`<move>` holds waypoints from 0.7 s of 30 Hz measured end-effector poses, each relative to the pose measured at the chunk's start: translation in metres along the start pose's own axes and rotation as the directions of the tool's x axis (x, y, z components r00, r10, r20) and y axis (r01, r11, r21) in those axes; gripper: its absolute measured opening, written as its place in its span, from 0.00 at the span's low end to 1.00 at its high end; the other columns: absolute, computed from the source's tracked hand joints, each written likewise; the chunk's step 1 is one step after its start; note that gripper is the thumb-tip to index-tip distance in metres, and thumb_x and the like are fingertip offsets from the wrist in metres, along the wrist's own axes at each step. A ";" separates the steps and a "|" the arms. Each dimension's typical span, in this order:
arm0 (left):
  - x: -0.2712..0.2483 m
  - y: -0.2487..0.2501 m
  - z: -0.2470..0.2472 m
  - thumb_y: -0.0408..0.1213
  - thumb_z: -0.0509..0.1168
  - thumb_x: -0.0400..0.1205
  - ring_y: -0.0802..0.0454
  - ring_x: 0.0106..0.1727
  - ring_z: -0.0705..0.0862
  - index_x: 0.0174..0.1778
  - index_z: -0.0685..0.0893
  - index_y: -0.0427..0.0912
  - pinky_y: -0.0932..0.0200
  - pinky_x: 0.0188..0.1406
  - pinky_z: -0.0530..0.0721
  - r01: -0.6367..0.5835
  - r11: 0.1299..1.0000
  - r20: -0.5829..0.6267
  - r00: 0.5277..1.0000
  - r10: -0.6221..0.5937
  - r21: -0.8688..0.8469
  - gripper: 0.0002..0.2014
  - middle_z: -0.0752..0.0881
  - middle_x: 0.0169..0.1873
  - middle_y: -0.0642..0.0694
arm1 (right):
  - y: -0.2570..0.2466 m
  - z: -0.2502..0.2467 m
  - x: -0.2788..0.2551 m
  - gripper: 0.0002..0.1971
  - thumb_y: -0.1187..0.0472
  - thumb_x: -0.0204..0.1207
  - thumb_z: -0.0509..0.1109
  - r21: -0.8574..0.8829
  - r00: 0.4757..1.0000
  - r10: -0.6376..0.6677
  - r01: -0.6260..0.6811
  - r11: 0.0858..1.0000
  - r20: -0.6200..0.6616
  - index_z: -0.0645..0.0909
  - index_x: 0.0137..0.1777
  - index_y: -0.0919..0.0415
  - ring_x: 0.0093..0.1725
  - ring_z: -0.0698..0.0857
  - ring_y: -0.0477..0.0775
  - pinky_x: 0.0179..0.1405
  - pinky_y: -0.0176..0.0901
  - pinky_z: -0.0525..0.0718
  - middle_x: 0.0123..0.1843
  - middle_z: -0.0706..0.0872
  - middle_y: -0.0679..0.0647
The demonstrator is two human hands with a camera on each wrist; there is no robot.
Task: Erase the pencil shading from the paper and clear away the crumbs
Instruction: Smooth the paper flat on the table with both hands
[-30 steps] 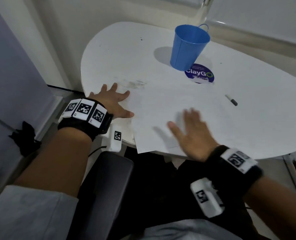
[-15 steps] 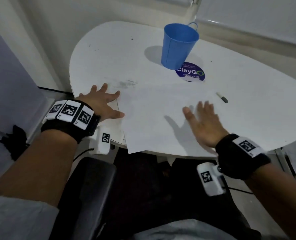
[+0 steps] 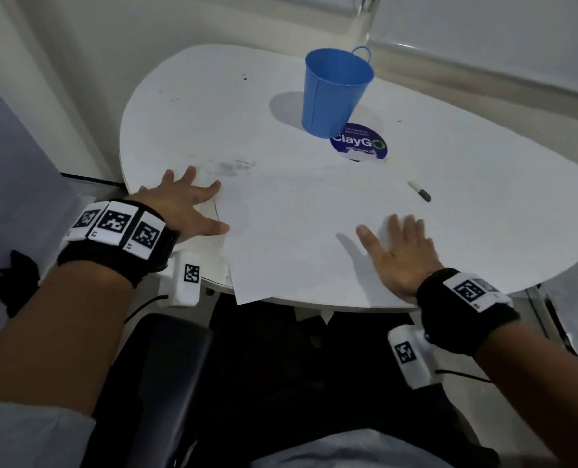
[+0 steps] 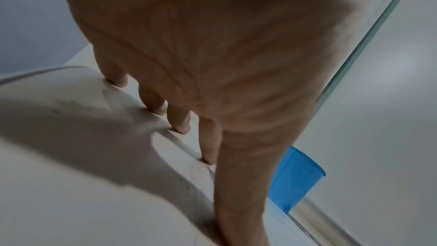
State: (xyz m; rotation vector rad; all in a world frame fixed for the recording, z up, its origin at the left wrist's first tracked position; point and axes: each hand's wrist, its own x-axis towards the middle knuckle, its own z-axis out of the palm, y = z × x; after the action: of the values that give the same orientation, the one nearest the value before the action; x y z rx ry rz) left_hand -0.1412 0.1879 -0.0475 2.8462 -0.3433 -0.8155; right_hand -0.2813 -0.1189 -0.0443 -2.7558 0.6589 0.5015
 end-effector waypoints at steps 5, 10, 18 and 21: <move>0.001 0.000 0.000 0.67 0.66 0.79 0.50 0.88 0.34 0.87 0.48 0.70 0.35 0.87 0.42 0.004 1.000 -0.003 1.000 -0.004 -0.004 0.44 0.36 0.88 0.56 | -0.081 0.045 -0.022 0.53 0.22 0.73 0.39 -0.040 0.956 -0.278 0.282 0.958 0.093 0.35 0.87 0.62 0.85 0.28 0.59 0.84 0.59 0.33 0.87 0.31 0.62; -0.001 0.000 -0.002 0.69 0.65 0.79 0.47 0.89 0.35 0.87 0.48 0.69 0.34 0.87 0.43 -0.013 1.000 -0.006 1.000 0.014 0.011 0.45 0.36 0.89 0.54 | -0.138 0.054 -0.047 0.51 0.21 0.73 0.36 0.054 0.808 -0.565 0.565 0.823 0.165 0.30 0.86 0.56 0.83 0.24 0.51 0.84 0.57 0.31 0.85 0.26 0.53; 0.017 0.000 -0.023 0.74 0.56 0.78 0.42 0.78 0.72 0.70 0.83 0.60 0.39 0.78 0.65 0.050 0.995 -0.180 0.983 -0.034 0.086 0.32 0.74 0.79 0.50 | -0.093 0.051 -0.027 0.56 0.20 0.68 0.33 -0.084 0.924 -0.372 0.379 0.921 0.088 0.31 0.86 0.61 0.85 0.28 0.51 0.84 0.51 0.32 0.87 0.29 0.56; 0.020 -0.003 -0.029 0.67 0.66 0.79 0.44 0.72 0.78 0.63 0.87 0.56 0.43 0.73 0.69 -0.004 0.991 -0.198 0.980 0.030 0.131 0.23 0.82 0.71 0.51 | -0.113 0.057 -0.029 0.58 0.19 0.67 0.32 -0.072 0.923 -0.377 0.382 0.921 0.079 0.31 0.85 0.63 0.85 0.28 0.53 0.85 0.53 0.33 0.87 0.29 0.58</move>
State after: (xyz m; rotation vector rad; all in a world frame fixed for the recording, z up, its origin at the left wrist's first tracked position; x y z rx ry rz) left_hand -0.1085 0.1881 -0.0337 3.0079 -0.4060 -0.5144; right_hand -0.2675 0.0083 -0.0651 -2.8321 0.0780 0.5335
